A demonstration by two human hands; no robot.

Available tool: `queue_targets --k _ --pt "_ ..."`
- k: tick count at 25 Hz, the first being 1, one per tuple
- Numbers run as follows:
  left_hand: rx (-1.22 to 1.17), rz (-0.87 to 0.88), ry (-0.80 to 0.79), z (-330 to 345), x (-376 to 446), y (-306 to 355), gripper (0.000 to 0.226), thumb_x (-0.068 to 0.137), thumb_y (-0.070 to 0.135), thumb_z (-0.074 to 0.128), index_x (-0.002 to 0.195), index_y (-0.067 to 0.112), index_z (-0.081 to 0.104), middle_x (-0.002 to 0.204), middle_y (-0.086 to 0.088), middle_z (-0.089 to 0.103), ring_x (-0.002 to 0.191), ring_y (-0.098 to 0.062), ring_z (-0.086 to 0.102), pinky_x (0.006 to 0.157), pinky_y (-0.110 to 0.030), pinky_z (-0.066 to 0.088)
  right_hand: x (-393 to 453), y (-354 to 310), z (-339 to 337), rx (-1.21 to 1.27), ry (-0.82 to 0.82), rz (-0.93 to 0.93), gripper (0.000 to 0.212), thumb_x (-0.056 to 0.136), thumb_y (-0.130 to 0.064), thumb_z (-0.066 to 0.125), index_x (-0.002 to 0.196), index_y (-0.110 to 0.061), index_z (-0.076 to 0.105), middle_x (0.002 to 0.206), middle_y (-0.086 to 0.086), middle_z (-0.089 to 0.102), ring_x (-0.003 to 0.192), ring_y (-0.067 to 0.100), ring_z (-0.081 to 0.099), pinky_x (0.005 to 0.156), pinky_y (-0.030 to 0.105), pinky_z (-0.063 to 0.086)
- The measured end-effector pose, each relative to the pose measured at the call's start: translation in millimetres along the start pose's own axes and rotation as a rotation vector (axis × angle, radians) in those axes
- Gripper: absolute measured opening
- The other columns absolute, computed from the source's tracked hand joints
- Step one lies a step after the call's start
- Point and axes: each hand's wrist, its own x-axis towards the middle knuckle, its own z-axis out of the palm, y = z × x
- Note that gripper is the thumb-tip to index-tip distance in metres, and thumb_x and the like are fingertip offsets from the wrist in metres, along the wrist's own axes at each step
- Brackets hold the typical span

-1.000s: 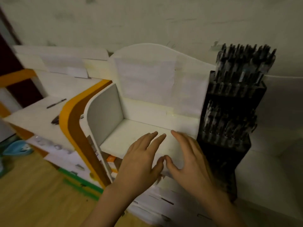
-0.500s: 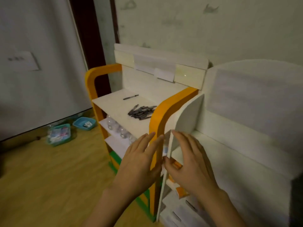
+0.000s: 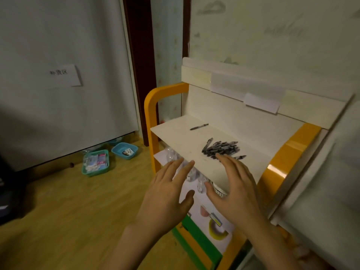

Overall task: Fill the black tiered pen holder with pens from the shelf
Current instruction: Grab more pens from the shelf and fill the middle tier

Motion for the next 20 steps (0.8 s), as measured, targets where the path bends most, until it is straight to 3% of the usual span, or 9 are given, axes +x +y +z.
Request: queue_targets --k 5,12,15,20 --pt "-0.063 0.033 -0.025 27.5 61.3 -35.7 0.073 0.09 0.047 0.053 0.149 0.046 0.011 0.16 0.012 0.019 0.146 -0.013 0.017 0.116 -0.038 0.028 44.8 29.1 34.2 -0.085 0.022 0.089 0.071 0.083 -0.057 0.056 0.144 -0.032 0.032 0.145 -0.006 0.042 0.133 0.013 0.039 0.104 0.033 0.043" --pt "-0.133 0.064 -0.112 86.8 178.8 -74.7 0.073 0.091 0.047 0.055 0.152 0.038 0.016 0.159 0.007 0.022 0.144 -0.014 0.022 0.114 -0.033 0.028 116.3 103.5 84.1 -0.141 0.038 0.287 0.069 0.081 -0.054 0.063 0.14 -0.028 0.04 0.137 -0.004 0.051 0.126 0.016 0.045 0.103 0.035 0.046" --pt "-0.16 0.065 -0.184 124.2 229.3 -89.7 0.073 0.091 0.044 0.056 0.153 0.032 0.02 0.157 0.004 0.028 0.142 -0.015 0.026 0.113 -0.03 0.028 145.3 136.5 100.7 -0.165 0.025 0.375 0.069 0.08 -0.053 0.064 0.14 -0.027 0.041 0.137 -0.003 0.051 0.126 0.017 0.045 0.104 0.037 0.044" --pt "-0.253 -0.011 -0.384 195.3 277.6 -113.8 0.071 0.089 0.044 0.06 0.15 0.028 0.027 0.15 0.001 0.039 0.132 -0.017 0.041 0.103 -0.032 0.04 170.4 174.7 120.6 -0.203 0.001 0.505 0.07 0.082 -0.056 0.058 0.143 -0.028 0.039 0.138 -0.003 0.05 0.128 0.018 0.043 0.106 0.041 0.041"
